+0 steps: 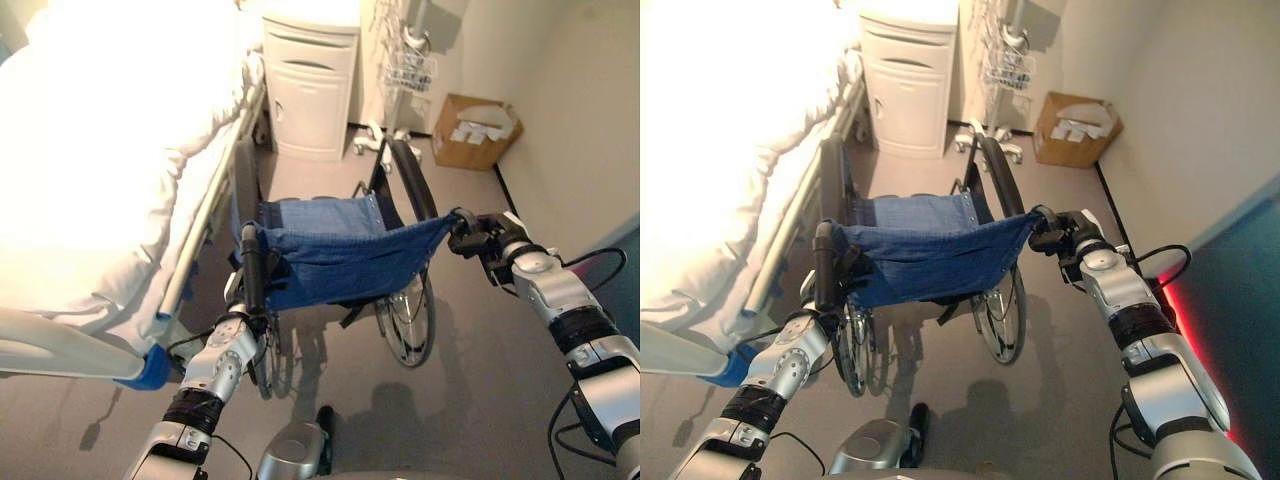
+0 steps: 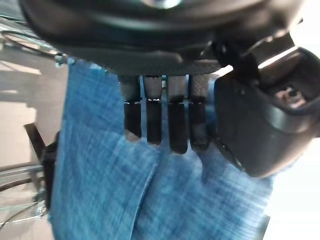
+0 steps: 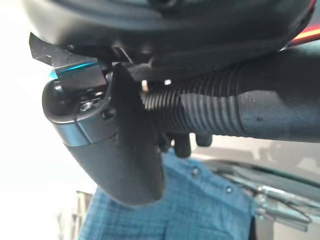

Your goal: Push the wheelchair next to the bed

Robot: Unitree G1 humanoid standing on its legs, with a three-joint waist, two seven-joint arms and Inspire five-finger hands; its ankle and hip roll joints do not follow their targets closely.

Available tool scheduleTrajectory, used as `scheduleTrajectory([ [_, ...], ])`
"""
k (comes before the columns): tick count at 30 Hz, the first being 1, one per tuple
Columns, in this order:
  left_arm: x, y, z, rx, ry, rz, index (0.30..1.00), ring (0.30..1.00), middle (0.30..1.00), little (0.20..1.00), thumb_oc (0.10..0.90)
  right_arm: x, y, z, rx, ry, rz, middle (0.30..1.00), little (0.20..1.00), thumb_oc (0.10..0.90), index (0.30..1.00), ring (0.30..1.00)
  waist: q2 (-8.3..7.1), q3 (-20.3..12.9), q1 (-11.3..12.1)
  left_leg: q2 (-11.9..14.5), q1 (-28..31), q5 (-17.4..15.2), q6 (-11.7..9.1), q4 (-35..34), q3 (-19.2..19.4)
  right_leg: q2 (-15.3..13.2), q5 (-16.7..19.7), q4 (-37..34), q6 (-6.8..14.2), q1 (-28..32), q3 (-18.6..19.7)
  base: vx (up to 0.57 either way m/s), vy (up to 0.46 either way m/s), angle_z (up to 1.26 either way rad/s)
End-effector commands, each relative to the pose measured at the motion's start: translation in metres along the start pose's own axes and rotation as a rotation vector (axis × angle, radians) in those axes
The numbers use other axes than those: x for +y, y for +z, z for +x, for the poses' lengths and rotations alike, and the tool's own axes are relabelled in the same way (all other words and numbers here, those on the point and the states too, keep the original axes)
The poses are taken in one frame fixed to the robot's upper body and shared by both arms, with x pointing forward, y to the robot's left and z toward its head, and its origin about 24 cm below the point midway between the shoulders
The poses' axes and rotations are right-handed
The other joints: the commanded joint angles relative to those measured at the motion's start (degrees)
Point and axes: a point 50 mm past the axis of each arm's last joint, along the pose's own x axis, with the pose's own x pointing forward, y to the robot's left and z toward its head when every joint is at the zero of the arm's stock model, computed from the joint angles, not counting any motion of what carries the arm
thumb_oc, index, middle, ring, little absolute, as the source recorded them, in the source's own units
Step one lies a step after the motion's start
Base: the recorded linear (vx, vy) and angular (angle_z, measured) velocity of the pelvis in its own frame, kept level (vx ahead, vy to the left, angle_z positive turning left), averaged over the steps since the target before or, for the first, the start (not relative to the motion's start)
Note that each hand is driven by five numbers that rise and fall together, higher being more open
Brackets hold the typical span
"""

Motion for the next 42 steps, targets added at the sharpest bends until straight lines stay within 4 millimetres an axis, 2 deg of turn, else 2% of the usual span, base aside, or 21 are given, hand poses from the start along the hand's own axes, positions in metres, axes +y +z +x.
scheduleTrajectory([
  [1, -0.037, 0.062, 0.002, -0.249, -0.148, 0.023, 0.300, 0.300, 0.300, 0.300, 0.400, 0.015, 0.029, 0.001, -0.144, 0.032, 0.094, 0.300, 0.300, 0.400, 0.300, 0.300, 2.13, -4.6, 1.4, 1.6, 0.7, -2.6, -5.9, -1.5, 0.5, -0.6, 16.3, -8.8, 2.1, -1.4, 2.4, 0.21, -0.026, 0.42],
  [2, -0.039, 0.064, 0.004, -0.258, -0.140, 0.019, 0.300, 0.300, 0.300, 0.300, 0.400, 0.016, 0.035, 0.001, -0.155, 0.043, 0.101, 0.300, 0.300, 0.400, 0.300, 0.300, 2.81, -4.6, 0.9, 2.7, 1.5, -1.9, -6.0, -1.7, 0.6, -1.0, 15.7, -13.8, 0.3, -3.1, 1.1, 0.15, -0.068, 0.25],
  [5, -0.039, 0.070, 0.006, -0.280, -0.133, 0.006, 0.300, 0.300, 0.300, 0.300, 0.400, 0.015, 0.044, 0.000, -0.179, 0.054, 0.110, 0.300, 0.300, 0.400, 0.300, 0.300, 2.79, -3.3, -0.3, 2.9, 4.0, -3.4, -7.0, -1.3, -2.2, -1.7, 16.6, -24.8, 0.3, -7.2, 1.2, 0.20, -0.112, 0.44],
  [6, -0.039, 0.070, 0.006, -0.282, -0.132, 0.004, 0.300, 0.300, 0.300, 0.300, 0.400, 0.014, 0.045, 0.000, -0.182, 0.055, 0.110, 0.300, 0.300, 0.400, 0.300, 0.300, 2.76, -3.2, -0.5, 2.8, 4.2, -3.7, -7.0, -1.2, -2.4, -1.7, 16.9, -25.8, 0.4, -7.6, 1.3, 0.23, -0.135, 0.35],
  [8, -0.040, 0.070, 0.004, -0.297, -0.122, -0.004, 0.300, 0.300, 0.300, 0.300, 0.400, 0.013, 0.048, -0.001, -0.188, 0.058, 0.101, 0.300, 0.300, 0.400, 0.300, 0.300, 1.84, -2.2, -2.7, 1.7, 6.6, -6.1, -7.6, -1.0, -5.0, -1.4, 22.2, -36.6, 2.6, -12.8, 4.5, 0.27, -0.164, 0.26],
  [11, -0.043, 0.070, 0.003, -0.307, -0.120, 0.007, 0.300, 0.300, 0.300, 0.300, 0.400, 0.008, 0.047, -0.002, -0.162, 0.037, 0.090, 0.300, 0.300, 0.400, 0.300, 0.300, 0.16, -2.1, -5.5, -0.4, 9.1, -9.9, -7.1, -0.5, -9.9, 0.0, 28.6, -47.0, 4.8, -18.0, 9.9, 0.37, -0.188, 0.66],
  [14, -0.042, 0.069, 0.005, -0.303, -0.109, 0.006, 0.300, 0.300, 0.300, 0.300, 0.400, 0.007, 0.043, -0.003, -0.138, 0.035, 0.085, 0.300, 0.300, 0.400, 0.300, 0.300, 0.37, -2.4, -6.8, -0.3, 10.4, -11.3, -7.0, -0.3, -11.9, 1.2, 29.1, -48.0, 4.5, -18.9, 11.9, 0.31, -0.165, 0.82],
  [16, -0.041, 0.066, 0.006, -0.289, -0.108, -0.001, 0.300, 0.300, 0.300, 0.300, 0.400, 0.007, 0.036, -0.004, -0.123, 0.035, 0.083, 0.300, 0.300, 0.400, 0.300, 0.300, 0.28, -3.1, -7.8, -0.4, 11.0, -12.0, -6.6, 0.2, -14.0, 2.4, 27.4, -45.7, 3.6, -18.0, 15.5, 0.29, -0.226, 0.62],
  [17, -0.041, 0.065, 0.006, -0.284, -0.104, -0.007, 0.300, 0.300, 0.300, 0.300, 0.400, 0.007, 0.034, -0.005, -0.125, 0.039, 0.080, 0.300, 0.300, 0.400, 0.300, 0.300, 0.34, -3.3, -8.0, -0.3, 11.0, -12.0, -6.8, 0.7, -14.4, 2.7, 26.7, -45.1, 3.3, -17.5, 15.8, 0.24, -0.230, 0.86],
  [21, -0.036, 0.063, 0.007, -0.260, -0.088, -0.046, 0.300, 0.300, 0.300, 0.300, 0.400, 0.011, 0.039, -0.007, -0.160, 0.050, 0.057, 0.300, 0.300, 0.400, 0.300, 0.300, 1.11, -3.8, -8.6, 1.9, 12.9, -12.4, -9.0, 1.6, -13.9, 3.6, 23.2, -41.9, 1.5, -16.4, 14.5, 0.24, -0.222, 0.67],
  [22, -0.032, 0.061, 0.008, -0.253, -0.079, -0.046, 0.300, 0.300, 0.300, 0.300, 0.400, 0.012, 0.043, -0.007, -0.172, 0.050, 0.051, 0.300, 0.300, 0.400, 0.300, 0.300, 1.41, -4.3, -8.5, 3.0, 14.2, -11.6, -10.2, 1.6, -13.9, 4.0, 22.1, -41.2, 0.6, -15.9, 13.5, 0.16, -0.152, 0.33],
  [23, -0.032, 0.061, 0.008, -0.253, -0.079, -0.046, 0.300, 0.300, 0.300, 0.300, 0.400, 0.013, 0.043, -0.007, -0.172, 0.050, 0.051, 0.300, 0.300, 0.400, 0.300, 0.300, 1.44, -4.3, -8.6, 3.1, 14.3, -11.6, -10.2, 1.5, -13.9, 4.0, 22.0, -41.2, 0.5, -15.8, 13.4, 0.21, -0.204, 0.12],
  [28, -0.027, 0.058, 0.007, -0.250, -0.061, -0.083, 0.300, 0.300, 0.300, 0.300, 0.400, 0.010, 0.047, -0.008, -0.150, 0.004, 0.026, 0.300, 0.300, 0.400, 0.300, 0.300, 2.04, -5.6, -8.9, 6.8, 12.7, -1.1, -14.5, 10.0, -12.4, 7.2, 17.9, -42.4, -3.6, -11.7, 11.0, 0.16, -0.198, 0.12],
  [29, -0.027, 0.057, 0.007, -0.251, -0.061, -0.084, 0.300, 0.300, 0.300, 0.300, 0.400, 0.010, 0.047, -0.008, -0.149, 0.003, 0.026, 0.300, 0.300, 0.400, 0.300, 0.300, 2.04, -5.6, -9.0, 6.9, 12.6, -1.0, -14.6, 10.3, -12.4, 7.2, 17.9, -42.4, -3.7, -11.6, 11.0, 0.13, -0.227, 0.17],
  [30, -0.030, 0.056, 0.007, -0.252, -0.070, -0.084, 0.300, 0.300, 0.300, 0.300, 0.400, 0.010, 0.042, -0.007, -0.123, -0.011, 0.022, 0.300, 0.300, 0.400, 0.300, 0.300, 1.07, -4.9, -8.9, 6.9, 8.7, 0.9, -15.1, 19.1, -9.9, 7.2, 16.9, -42.9, -5.0, -9.4, 10.5, 0.12, -0.226, 0.18],
  [32, -0.033, 0.059, 0.007, -0.258, -0.089, -0.064, 0.300, 0.300, 0.300, 0.300, 0.400, 0.009, 0.039, -0.007, -0.109, -0.026, 0.026, 0.300, 0.300, 0.400, 0.300, 0.300, 0.47, -3.9, -8.6, 7.2, 3.4, 0.4, -14.9, 24.6, -6.9, 7.1, 16.1, -42.7, -5.8, -7.4, 9.6, 0.14, -0.234, 0.12],
  [34, -0.037, 0.061, 0.007, -0.263, -0.118, -0.055, 0.300, 0.300, 0.300, 0.300, 0.400, 0.011, 0.035, -0.008, -0.102, -0.037, 0.039, 0.300, 0.300, 0.400, 0.300, 0.300, 0.62, -2.8, -8.6, 9.2, 0.9, -0.6, -14.6, 21.4, -3.5, 7.4, 15.2, -42.8, -5.6, -5.5, 9.2, 0.10, -0.091, 0.08],
  [36, -0.037, 0.063, 0.008, -0.270, -0.125, -0.053, 0.300, 0.300, 0.300, 0.300, 0.400, 0.013, 0.033, -0.008, -0.103, -0.036, 0.044, 0.300, 0.300, 0.400, 0.300, 0.300, 0.94, -2.2, -8.4, 9.0, 1.0, -1.1, -14.4, 17.0, -2.2, 7.6, 14.7, -43.1, -5.2, -4.2, 9.1, 0.08, 0.000, 0.22],
  [38, -0.035, 0.065, 0.009, -0.281, -0.130, -0.060, 0.300, 0.300, 0.300, 0.300, 0.400, 0.017, 0.035, -0.008, -0.104, -0.027, 0.042, 0.300, 0.300, 0.400, 0.300, 0.300, 2.05, -1.8, -7.8, 8.1, 0.1, 0.3, -14.7, 6.7, -0.5, 9.0, 13.8, -44.1, -4.6, -1.8, 9.2, 0.11, 0.056, 0.09],
  [39, -0.034, 0.066, 0.009, -0.283, -0.131, -0.060, 0.300, 0.300, 0.300, 0.300, 0.400, 0.020, 0.033, -0.009, -0.102, -0.023, 0.045, 0.300, 0.300, 0.400, 0.300, 0.300, 2.45, -1.6, -7.2, 7.5, -1.4, 2.1, -15.2, 5.1, -0.8, 9.5, 13.5, -44.7, -4.6, -0.9, 9.3, 0.10, 0.047, -0.10],
  [42, -0.033, 0.067, 0.009, -0.287, -0.125, -0.053, 0.300, 0.300, 0.300, 0.300, 0.400, 0.023, 0.029, -0.011, -0.102, -0.002, 0.054, 0.300, 0.300, 0.400, 0.300, 0.300, 2.16, -2.1, -7.1, 6.1, -0.6, 0.6, -14.4, 2.8, -2.1, 9.4, 13.4, -45.2, -4.2, -0.6, 9.9, 0.04, 0.032, -0.22],
])
